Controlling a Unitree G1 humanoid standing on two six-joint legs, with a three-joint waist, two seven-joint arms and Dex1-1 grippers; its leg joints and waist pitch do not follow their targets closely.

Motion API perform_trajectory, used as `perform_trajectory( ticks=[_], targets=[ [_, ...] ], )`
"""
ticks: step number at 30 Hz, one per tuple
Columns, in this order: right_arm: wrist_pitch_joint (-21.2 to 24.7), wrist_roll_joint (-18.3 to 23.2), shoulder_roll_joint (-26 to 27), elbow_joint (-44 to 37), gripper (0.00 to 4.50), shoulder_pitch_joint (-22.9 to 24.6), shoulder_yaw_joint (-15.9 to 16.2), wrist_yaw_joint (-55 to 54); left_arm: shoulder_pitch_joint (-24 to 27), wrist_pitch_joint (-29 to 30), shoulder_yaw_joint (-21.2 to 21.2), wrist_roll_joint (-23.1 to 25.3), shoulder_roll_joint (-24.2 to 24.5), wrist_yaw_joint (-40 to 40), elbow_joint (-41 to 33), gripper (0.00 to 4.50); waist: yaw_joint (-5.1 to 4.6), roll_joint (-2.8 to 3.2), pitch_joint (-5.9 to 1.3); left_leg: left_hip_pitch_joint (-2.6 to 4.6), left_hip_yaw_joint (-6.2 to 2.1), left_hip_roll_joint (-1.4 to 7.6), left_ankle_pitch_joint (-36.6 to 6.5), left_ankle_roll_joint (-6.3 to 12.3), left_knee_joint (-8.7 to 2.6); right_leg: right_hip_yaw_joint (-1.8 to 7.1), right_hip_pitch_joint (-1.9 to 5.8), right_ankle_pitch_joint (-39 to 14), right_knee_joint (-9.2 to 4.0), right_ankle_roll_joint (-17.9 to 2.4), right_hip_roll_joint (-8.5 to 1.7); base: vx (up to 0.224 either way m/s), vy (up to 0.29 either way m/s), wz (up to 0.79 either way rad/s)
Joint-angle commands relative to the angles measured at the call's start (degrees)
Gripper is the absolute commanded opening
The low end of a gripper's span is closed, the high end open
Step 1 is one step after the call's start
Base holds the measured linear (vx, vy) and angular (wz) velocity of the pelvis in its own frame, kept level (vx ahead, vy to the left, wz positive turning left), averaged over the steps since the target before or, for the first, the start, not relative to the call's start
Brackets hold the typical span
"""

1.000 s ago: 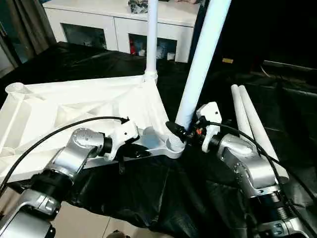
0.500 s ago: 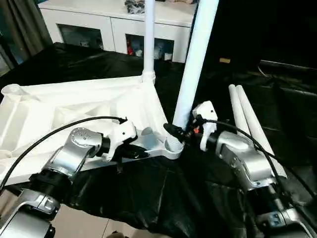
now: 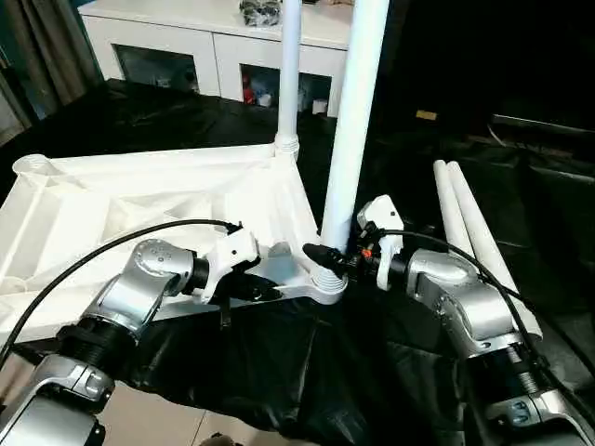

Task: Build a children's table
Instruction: Insert table leg to table base

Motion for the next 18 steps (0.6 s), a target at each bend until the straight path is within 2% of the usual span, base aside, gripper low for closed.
perform_trajectory(
  ticks=[1,3,8,17,18],
  targets=[
    [0.6,-0.6,0.3,3.4,1.89,1.1,-0.2,-1.0,0.3,-0.6,-0.3,-0.6,-1.2,-0.9,-1.2,0.00,0.00,0.20,-3.51,0.58,-0.25,1.27,-13.1,-0.56,-4.35,2.87,2.43,-18.4,-4.58,-9.4,-4.38,0.000,0.000,0.00],
    [0.1,-0.1,0.6,4.4,1.89,1.5,-1.3,-1.5,0.2,-0.7,0.2,-0.5,-1.5,-0.2,-1.0,0.00,-0.04,0.11,-3.55,0.57,-0.29,1.29,-13.1,-0.62,-4.38,2.83,2.50,-18.3,-4.52,-9.6,-4.35,0.000,0.000,0.00],
    [-0.3,5.2,2.2,6.6,1.89,3.9,-6.9,-1.5,0.2,-0.3,1.4,-0.9,-2.2,0.9,-0.7,0.00,0.12,0.22,-3.56,0.58,-0.25,1.30,-13.3,-0.26,-4.35,2.85,2.50,-18.3,-4.66,-9.7,-4.43,0.000,0.000,0.00],
    [-5.4,5.7,2.3,8.4,1.89,8.3,-9.0,-0.3,0.1,-0.3,1.7,-0.5,-2.7,2.0,0.2,0.00,0.36,0.36,-3.51,0.62,-0.27,1.33,-13.9,-0.01,-4.52,2.75,2.44,-19.1,-4.83,-9.7,-4.39,0.000,0.000,0.00],
    [-5.8,5.2,1.9,8.0,1.89,9.0,-8.7,-0.5,0.0,-0.4,1.8,-0.3,-2.8,2.2,0.5,0.00,0.40,0.59,-3.46,0.74,-0.27,1.37,-14.4,-0.07,-4.53,2.76,2.33,-19.7,-4.99,-9.5,-4.41,0.000,0.000,0.00]
  ],
)
